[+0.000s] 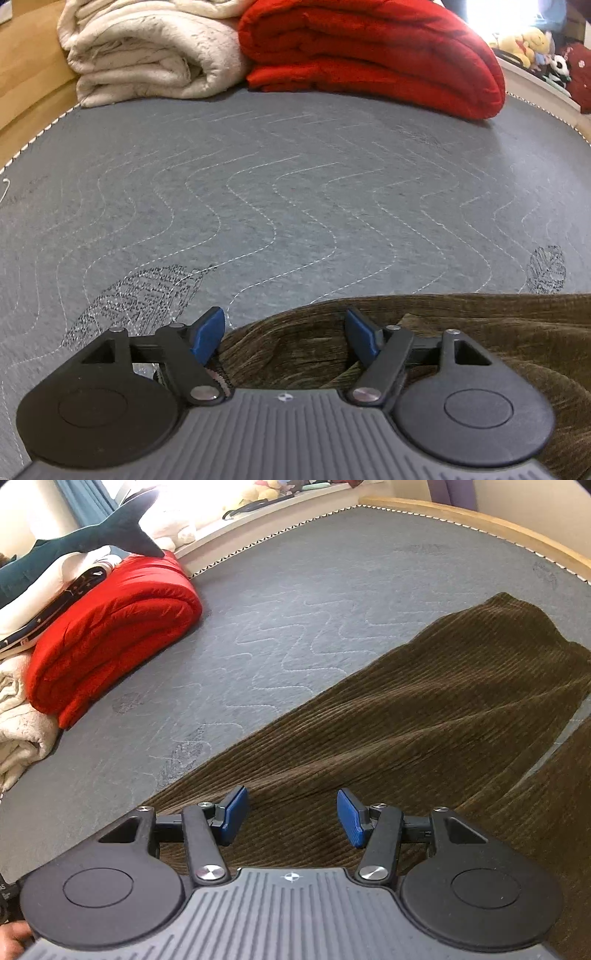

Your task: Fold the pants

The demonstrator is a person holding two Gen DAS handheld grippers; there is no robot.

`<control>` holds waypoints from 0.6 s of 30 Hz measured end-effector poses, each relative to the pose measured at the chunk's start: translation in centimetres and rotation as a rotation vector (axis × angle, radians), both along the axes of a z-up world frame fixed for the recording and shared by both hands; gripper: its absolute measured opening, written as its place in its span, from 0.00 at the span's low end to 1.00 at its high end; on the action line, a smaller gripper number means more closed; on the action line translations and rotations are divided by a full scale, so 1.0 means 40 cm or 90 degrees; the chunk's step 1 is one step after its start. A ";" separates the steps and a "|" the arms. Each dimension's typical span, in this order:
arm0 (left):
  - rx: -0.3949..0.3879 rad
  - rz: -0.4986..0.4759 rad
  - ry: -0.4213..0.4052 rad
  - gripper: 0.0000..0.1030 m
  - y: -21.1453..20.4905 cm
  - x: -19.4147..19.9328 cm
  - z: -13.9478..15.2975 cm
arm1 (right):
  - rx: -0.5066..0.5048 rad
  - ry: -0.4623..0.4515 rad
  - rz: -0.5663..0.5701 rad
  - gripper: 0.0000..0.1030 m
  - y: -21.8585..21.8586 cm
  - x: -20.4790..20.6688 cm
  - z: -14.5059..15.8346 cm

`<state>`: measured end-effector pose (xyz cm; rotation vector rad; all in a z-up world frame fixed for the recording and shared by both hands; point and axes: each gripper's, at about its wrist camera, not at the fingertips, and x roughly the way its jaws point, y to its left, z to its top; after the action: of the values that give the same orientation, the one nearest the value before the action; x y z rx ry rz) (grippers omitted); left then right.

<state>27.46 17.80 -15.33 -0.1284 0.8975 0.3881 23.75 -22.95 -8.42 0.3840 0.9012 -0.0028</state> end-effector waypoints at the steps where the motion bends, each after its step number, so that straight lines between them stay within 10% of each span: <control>1: 0.000 -0.004 -0.001 0.74 -0.004 0.001 -0.002 | 0.000 0.000 0.003 0.54 0.006 0.002 0.001; 12: 0.029 -0.016 0.010 0.79 -0.032 0.013 -0.032 | 0.000 0.007 0.010 0.54 0.013 0.002 0.001; 16: 0.040 -0.021 0.022 0.19 -0.035 0.006 -0.016 | 0.010 0.005 -0.003 0.54 0.002 0.001 0.016; 18: 0.047 -0.023 0.029 0.10 -0.038 -0.006 0.002 | 0.014 -0.002 -0.004 0.54 -0.007 -0.007 0.031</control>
<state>27.21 16.29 -15.26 -0.0351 0.9286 0.3910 23.49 -23.22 -7.19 0.4065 0.8980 0.0019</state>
